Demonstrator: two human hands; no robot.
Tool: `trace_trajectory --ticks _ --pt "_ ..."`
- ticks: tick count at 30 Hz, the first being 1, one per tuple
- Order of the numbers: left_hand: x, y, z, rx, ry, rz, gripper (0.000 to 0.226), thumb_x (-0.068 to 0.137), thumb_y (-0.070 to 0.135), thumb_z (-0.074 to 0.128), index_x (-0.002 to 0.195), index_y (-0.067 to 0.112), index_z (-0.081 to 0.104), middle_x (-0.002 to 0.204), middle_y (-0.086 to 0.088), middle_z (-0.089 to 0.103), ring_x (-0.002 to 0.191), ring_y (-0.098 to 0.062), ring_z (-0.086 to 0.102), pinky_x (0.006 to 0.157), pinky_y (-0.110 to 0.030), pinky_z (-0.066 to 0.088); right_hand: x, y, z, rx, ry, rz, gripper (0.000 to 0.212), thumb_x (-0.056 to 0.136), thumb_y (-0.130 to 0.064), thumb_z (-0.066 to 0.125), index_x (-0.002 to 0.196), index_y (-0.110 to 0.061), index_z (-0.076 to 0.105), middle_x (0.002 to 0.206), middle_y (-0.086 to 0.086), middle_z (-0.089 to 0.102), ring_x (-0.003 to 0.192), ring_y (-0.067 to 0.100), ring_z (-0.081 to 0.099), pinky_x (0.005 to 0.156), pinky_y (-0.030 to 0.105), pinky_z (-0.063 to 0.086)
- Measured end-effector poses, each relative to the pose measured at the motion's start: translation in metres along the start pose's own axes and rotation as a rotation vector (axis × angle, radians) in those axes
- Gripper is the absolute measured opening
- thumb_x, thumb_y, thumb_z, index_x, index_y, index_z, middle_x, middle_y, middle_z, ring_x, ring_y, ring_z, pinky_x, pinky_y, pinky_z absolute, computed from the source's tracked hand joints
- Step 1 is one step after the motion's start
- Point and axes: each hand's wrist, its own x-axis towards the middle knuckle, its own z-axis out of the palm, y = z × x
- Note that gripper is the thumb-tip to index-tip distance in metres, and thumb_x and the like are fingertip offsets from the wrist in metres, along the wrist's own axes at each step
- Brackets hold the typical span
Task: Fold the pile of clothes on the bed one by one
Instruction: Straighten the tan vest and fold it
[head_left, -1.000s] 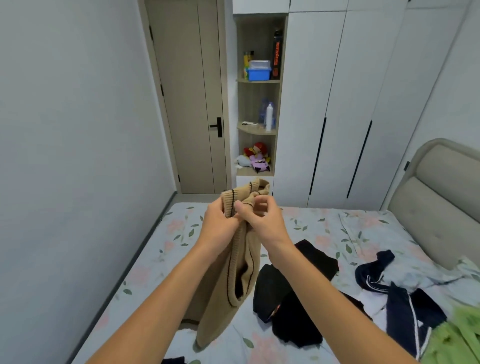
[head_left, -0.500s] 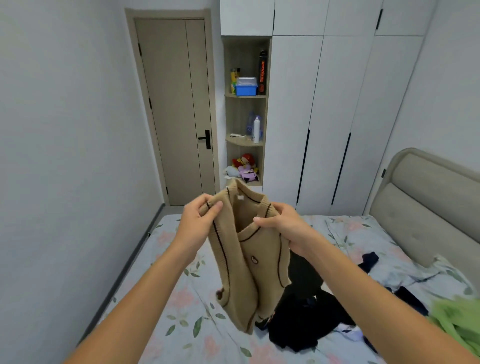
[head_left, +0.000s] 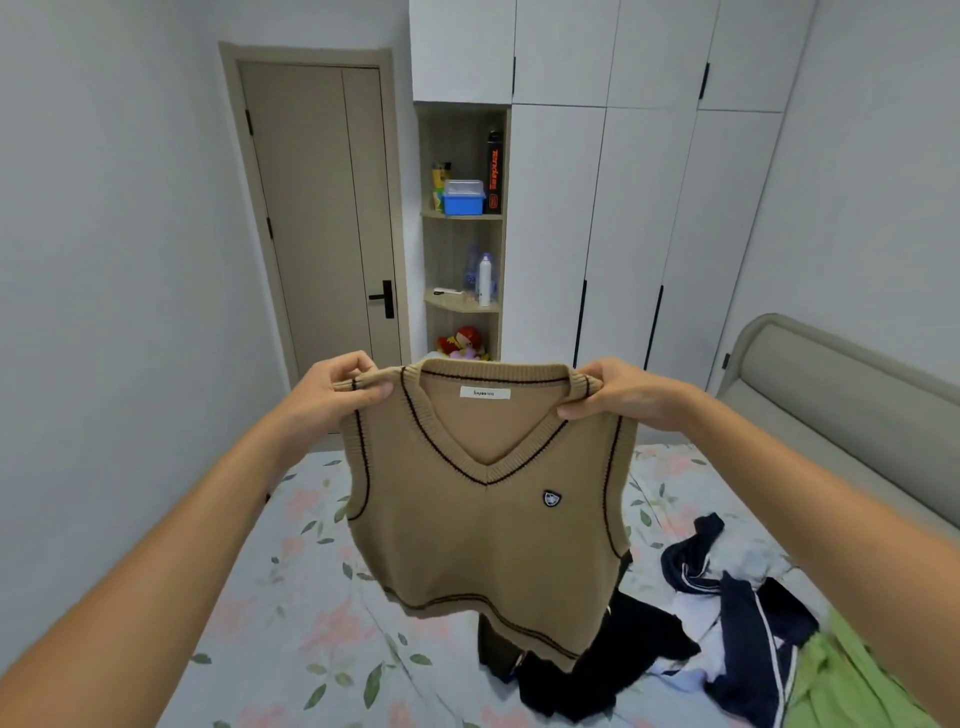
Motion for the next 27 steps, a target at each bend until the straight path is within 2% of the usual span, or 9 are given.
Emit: trace_trajectory --ticks 4,8,12,16,17,20,22,25,27 --pt "0.006 -0.009 -0.004 0.017 0.082 -0.021 0.021 0.094 0.028 0.075 0.082 0.019 0.06 0.078 0.001 0.057 0.079 -0.016 0.05 0.068 -0.03 0.034 0.0 -0.005 0.004 0.031 -0.058 0.017 0.03 0.095 -0.025 0.075 0.121 -0.011 0.072 0.116 0.005 0.078 0.11 0.027 0.073 0.102 0.046 0.056" --pt "0.013 -0.028 0.002 0.09 0.24 -0.088 0.027 0.093 0.031 0.076 0.077 0.018 0.058 0.075 0.0 0.058 0.076 -0.018 0.053 0.068 -0.033 0.038 0.011 -0.004 0.022 0.127 0.002 0.073 0.029 0.093 -0.026 0.077 0.119 -0.014 0.075 0.112 0.007 0.079 0.106 0.028 0.075 0.097 0.045 0.059" --pt "0.021 -0.041 0.024 0.212 0.411 -0.159 0.031 0.086 0.04 0.074 0.073 0.018 0.057 0.071 -0.002 0.059 0.075 -0.025 0.056 0.068 -0.037 0.041 0.029 -0.01 0.058 0.245 0.138 0.203 0.03 0.089 -0.02 0.08 0.112 -0.003 0.072 0.108 0.017 0.077 0.097 0.031 0.075 0.091 0.045 0.062" --pt "0.023 -0.02 0.062 0.234 0.454 -0.099 0.031 0.093 0.031 0.071 0.075 0.013 0.053 0.068 0.0 0.055 0.066 -0.019 0.052 0.06 -0.032 0.038 0.039 -0.04 0.096 0.444 0.213 0.189 0.014 0.094 -0.016 0.074 0.095 -0.006 0.065 0.081 0.012 0.068 0.063 0.02 0.068 0.056 0.029 0.057" --pt "0.022 -0.012 0.071 0.245 0.448 -0.07 0.031 0.094 0.03 0.071 0.076 0.015 0.052 0.068 0.002 0.055 0.063 -0.015 0.05 0.057 -0.029 0.037 0.041 -0.049 0.104 0.506 0.222 0.16 0.01 0.095 -0.015 0.072 0.094 -0.007 0.066 0.081 0.012 0.069 0.063 0.019 0.07 0.052 0.028 0.057" --pt "0.019 0.007 0.086 0.212 0.382 0.018 0.024 0.1 0.03 0.066 0.085 0.014 0.056 0.074 0.003 0.062 0.065 -0.007 0.053 0.058 -0.022 0.039 0.042 -0.078 0.122 0.705 0.188 0.056 0.022 0.095 -0.015 0.069 0.114 -0.004 0.072 0.103 0.016 0.078 0.094 0.027 0.077 0.073 0.042 0.066" --pt "0.015 0.012 0.084 0.065 0.327 0.058 0.025 0.1 0.034 0.065 0.097 0.011 0.058 0.084 0.0 0.066 0.071 -0.006 0.06 0.066 -0.023 0.047 0.039 -0.089 0.123 0.749 0.121 -0.022 0.021 0.096 -0.017 0.065 0.11 -0.005 0.074 0.105 0.014 0.079 0.097 0.027 0.077 0.08 0.043 0.064" --pt "0.007 0.008 0.068 -0.029 0.227 0.09 0.041 0.086 0.032 0.084 0.109 0.01 0.06 0.092 0.001 0.069 0.08 -0.003 0.064 0.071 -0.019 0.052 0.031 -0.095 0.114 0.752 -0.002 -0.079 0.025 0.1 -0.022 0.06 0.11 -0.006 0.076 0.106 0.01 0.079 0.1 0.023 0.076 0.092 0.043 0.062" --pt "0.005 0.003 0.062 0.019 0.226 0.122 0.035 0.082 0.022 0.088 0.105 0.012 0.064 0.092 0.0 0.07 0.082 -0.006 0.065 0.075 -0.023 0.052 0.031 -0.088 0.111 0.602 0.084 -0.138 0.023 0.099 -0.022 0.065 0.109 -0.005 0.077 0.103 0.009 0.08 0.099 0.023 0.077 0.092 0.045 0.063"
